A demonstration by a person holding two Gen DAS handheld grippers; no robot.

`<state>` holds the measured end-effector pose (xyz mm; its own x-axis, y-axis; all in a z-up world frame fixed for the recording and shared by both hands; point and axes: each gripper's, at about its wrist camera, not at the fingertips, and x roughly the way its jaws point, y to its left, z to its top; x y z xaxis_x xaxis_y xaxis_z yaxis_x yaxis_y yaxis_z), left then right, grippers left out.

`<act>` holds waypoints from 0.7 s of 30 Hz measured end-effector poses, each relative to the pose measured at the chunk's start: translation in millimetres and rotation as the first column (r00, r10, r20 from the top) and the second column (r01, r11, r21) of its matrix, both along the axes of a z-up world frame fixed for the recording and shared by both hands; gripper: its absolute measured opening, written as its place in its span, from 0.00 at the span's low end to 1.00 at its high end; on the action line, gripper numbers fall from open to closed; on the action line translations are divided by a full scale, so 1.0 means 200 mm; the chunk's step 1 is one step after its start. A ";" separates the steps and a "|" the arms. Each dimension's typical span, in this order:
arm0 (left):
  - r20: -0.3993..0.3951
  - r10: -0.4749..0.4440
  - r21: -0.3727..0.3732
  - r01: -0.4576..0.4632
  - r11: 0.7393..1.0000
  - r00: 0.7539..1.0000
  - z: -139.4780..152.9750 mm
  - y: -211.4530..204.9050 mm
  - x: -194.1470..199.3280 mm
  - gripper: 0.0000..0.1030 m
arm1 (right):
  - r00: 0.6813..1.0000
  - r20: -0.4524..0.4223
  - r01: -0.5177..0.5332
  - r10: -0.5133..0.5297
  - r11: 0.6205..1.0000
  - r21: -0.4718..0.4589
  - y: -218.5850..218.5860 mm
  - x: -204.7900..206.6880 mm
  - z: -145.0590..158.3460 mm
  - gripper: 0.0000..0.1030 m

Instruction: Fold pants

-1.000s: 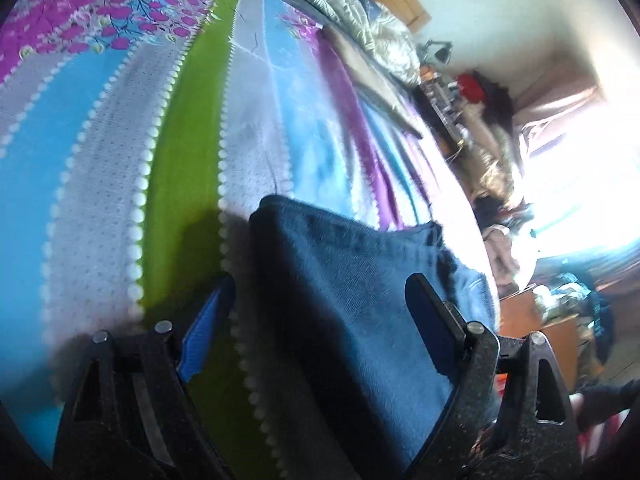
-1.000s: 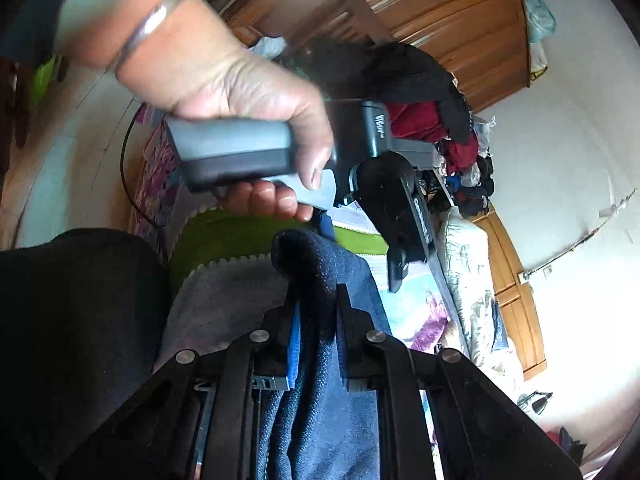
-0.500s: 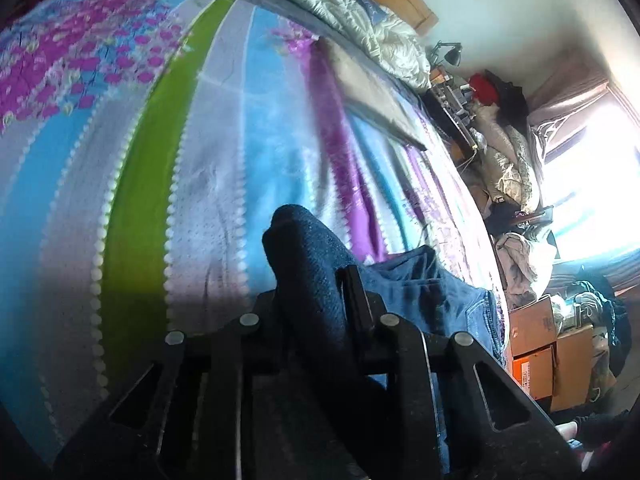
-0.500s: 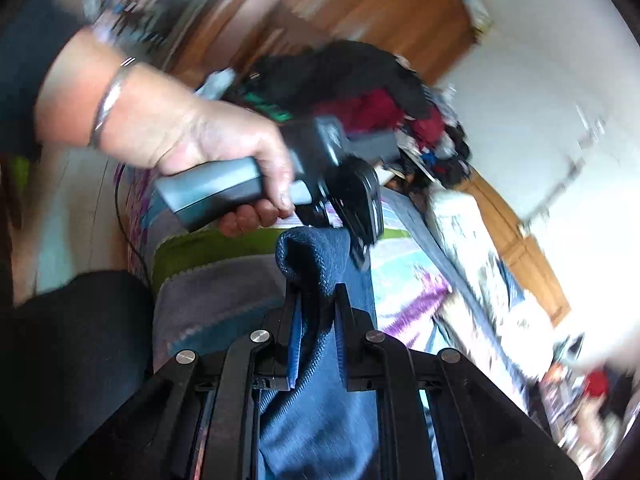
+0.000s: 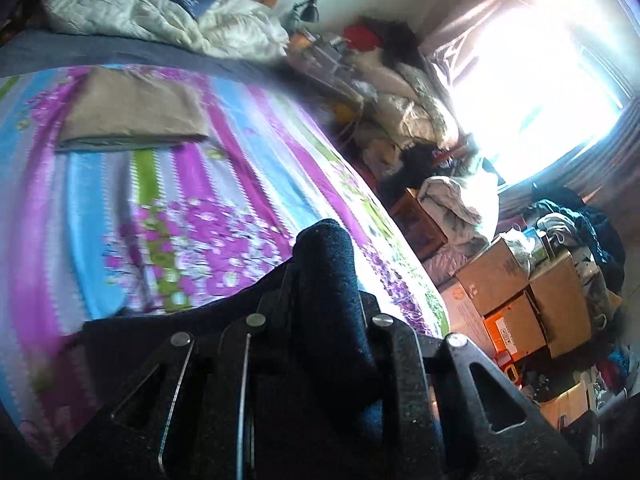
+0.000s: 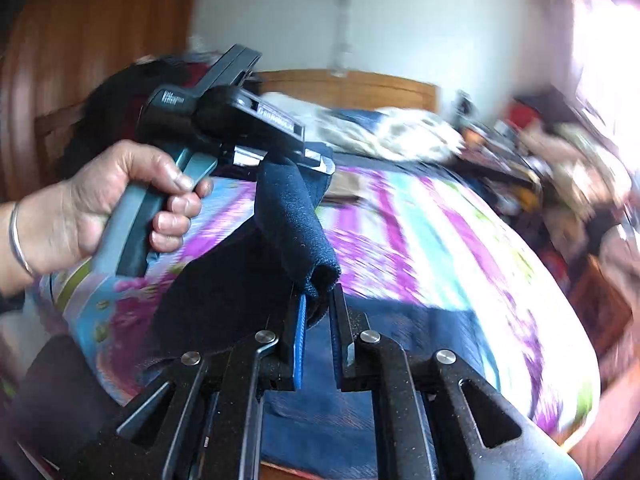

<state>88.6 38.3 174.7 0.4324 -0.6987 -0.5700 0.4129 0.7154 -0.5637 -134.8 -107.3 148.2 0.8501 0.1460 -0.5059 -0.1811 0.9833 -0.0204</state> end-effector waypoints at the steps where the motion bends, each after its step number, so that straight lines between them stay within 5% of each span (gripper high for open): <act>1: -0.018 -0.020 0.004 0.020 1.000 1.000 -0.04 -0.13 0.02 0.18 | 0.999 -0.013 0.047 -0.047 0.998 0.035 -0.10 -0.01 -0.01 0.10; 5: -0.126 -0.099 0.042 0.105 0.994 0.987 -0.23 -0.63 0.10 0.18 | 0.966 -0.122 0.245 -0.229 0.959 0.143 -0.53 -0.07 -0.17 0.10; 8: -0.260 -0.128 0.170 0.176 0.970 0.957 -0.38 -0.83 0.10 0.19 | 0.925 -0.299 0.315 -0.236 0.914 0.254 -0.75 -0.06 -0.42 0.08; 11: -0.163 -0.128 0.234 0.165 0.958 0.978 -0.32 -0.79 0.04 0.24 | 0.900 -0.363 0.374 -0.243 0.857 0.354 -0.88 -0.09 -0.51 0.03; 12: -0.144 -0.126 0.209 0.155 0.966 0.982 -0.30 -0.76 0.05 0.29 | 0.897 -0.368 0.387 -0.246 0.839 0.382 -0.91 -0.09 -0.51 0.03; 14: -0.113 -0.128 0.132 0.143 0.981 0.985 -0.24 -0.68 0.07 0.54 | 0.897 -0.377 0.391 -0.233 0.814 0.429 -0.97 -0.10 -0.52 0.03; 15: -0.093 -0.130 0.111 0.140 0.984 0.987 -0.21 -0.65 0.08 0.74 | 0.909 -0.359 0.370 -0.214 0.811 0.453 -1.00 -0.11 -0.50 0.04; 17: -0.052 -0.161 0.098 0.165 0.981 0.986 -0.16 -0.67 0.07 0.79 | 0.936 -0.299 0.317 -0.185 0.815 0.486 -0.95 -0.13 -0.43 0.10; 18: -0.044 -0.180 0.117 0.184 0.976 0.983 -0.14 -0.72 0.07 0.79 | 0.948 -0.270 0.291 -0.171 0.811 0.508 -0.96 -0.12 -0.40 0.20; 19: -0.036 -0.199 0.141 0.202 0.969 0.979 -0.13 -0.77 0.05 0.79 | 0.954 -0.248 0.277 -0.167 0.805 0.524 -0.96 -0.12 -0.38 0.47; 21: -0.002 -0.212 0.162 0.209 0.964 0.977 -0.11 -0.81 0.01 0.78 | 0.951 -0.248 0.289 -0.183 0.810 0.510 -1.00 -0.10 -0.36 0.64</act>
